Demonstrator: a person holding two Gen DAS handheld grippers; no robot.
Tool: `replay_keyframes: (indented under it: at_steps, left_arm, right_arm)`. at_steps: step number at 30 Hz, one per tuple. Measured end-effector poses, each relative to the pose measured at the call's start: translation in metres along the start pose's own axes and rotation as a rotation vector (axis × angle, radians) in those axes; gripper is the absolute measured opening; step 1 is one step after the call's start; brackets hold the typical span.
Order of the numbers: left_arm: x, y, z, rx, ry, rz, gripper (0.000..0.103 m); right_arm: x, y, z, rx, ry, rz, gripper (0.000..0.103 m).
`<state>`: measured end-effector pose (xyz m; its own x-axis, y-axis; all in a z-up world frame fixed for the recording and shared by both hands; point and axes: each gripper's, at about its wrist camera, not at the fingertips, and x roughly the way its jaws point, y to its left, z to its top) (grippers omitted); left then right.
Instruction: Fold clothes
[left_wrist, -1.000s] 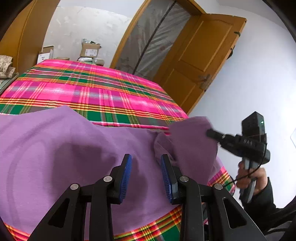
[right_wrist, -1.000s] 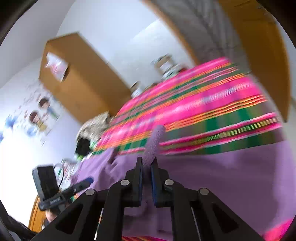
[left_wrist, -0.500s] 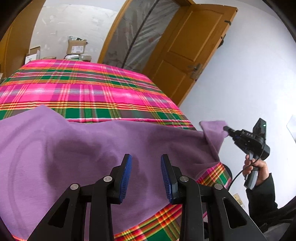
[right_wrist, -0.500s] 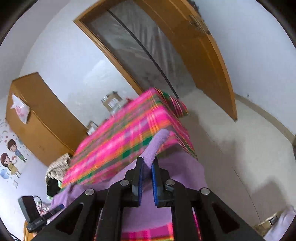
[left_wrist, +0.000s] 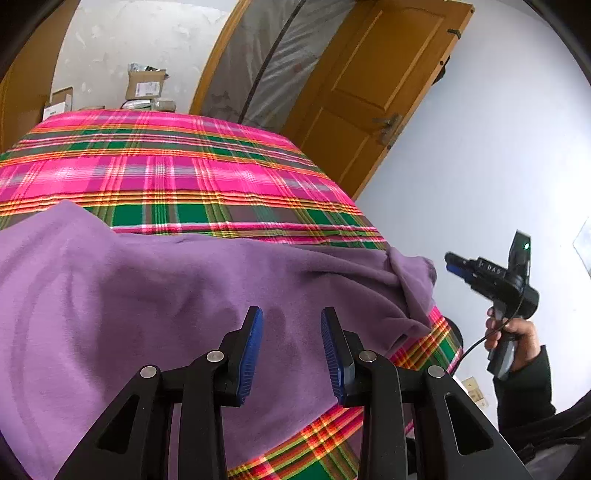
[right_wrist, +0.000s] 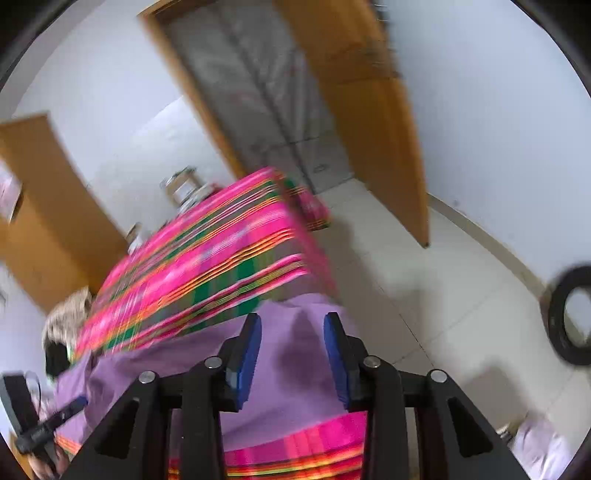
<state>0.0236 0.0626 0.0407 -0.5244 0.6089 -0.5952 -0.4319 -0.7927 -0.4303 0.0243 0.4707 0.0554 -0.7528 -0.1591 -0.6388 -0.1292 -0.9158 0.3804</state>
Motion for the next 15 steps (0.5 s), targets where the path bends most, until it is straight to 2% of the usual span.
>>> replay_keyframes:
  at_steps: [6, 7, 11, 15]
  left_arm:
    - [0.000, 0.002, -0.002, -0.005, 0.001, 0.001, 0.034]
    - [-0.002, 0.004, -0.002, -0.010, -0.003, 0.004, 0.034]
    - [-0.005, 0.013, -0.003, -0.032, -0.013, 0.010, 0.034]
    - [-0.007, 0.018, -0.003, -0.042, -0.018, 0.005, 0.034]
  right_arm:
    - [0.059, 0.055, -0.005, -0.107, 0.143, -0.029, 0.037]
    - [0.062, 0.059, -0.009, -0.121, 0.150, -0.038, 0.037]
    - [0.085, 0.069, -0.014, -0.167, 0.191, -0.159, 0.038]
    - [0.085, 0.066, -0.019, -0.205, 0.192, -0.195, 0.035]
